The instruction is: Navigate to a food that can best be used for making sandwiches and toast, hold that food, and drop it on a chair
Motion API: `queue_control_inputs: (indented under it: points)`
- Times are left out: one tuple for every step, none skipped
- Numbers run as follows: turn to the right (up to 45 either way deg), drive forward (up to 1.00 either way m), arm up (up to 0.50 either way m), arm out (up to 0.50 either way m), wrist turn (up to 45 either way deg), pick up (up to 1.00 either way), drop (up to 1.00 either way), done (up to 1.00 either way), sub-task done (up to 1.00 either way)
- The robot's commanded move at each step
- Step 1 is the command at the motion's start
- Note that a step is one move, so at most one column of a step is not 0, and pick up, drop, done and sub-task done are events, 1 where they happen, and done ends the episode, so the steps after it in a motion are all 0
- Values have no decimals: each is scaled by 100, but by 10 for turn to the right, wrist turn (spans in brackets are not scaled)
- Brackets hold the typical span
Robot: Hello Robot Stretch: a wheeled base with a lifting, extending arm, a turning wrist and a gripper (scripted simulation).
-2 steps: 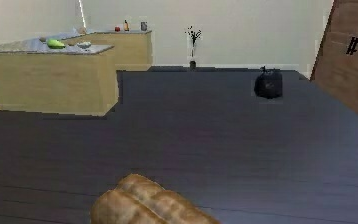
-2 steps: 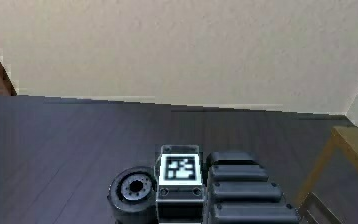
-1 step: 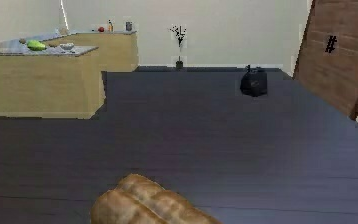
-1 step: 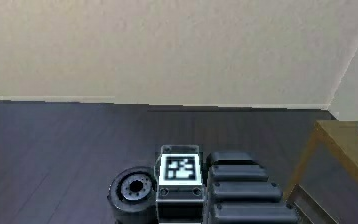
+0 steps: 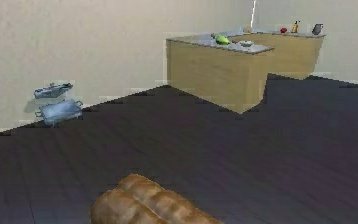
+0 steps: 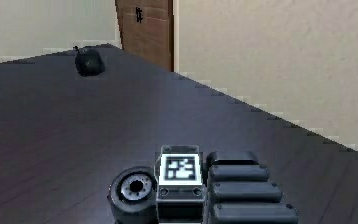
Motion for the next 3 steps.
queue_control_inputs:
  points:
    - [-450, 0, 0, 0, 0, 0, 0, 0, 0]
    - [-330, 0, 0, 0, 0, 0, 0, 0, 0]
    - [450, 0, 0, 0, 0, 0, 0, 0, 0]
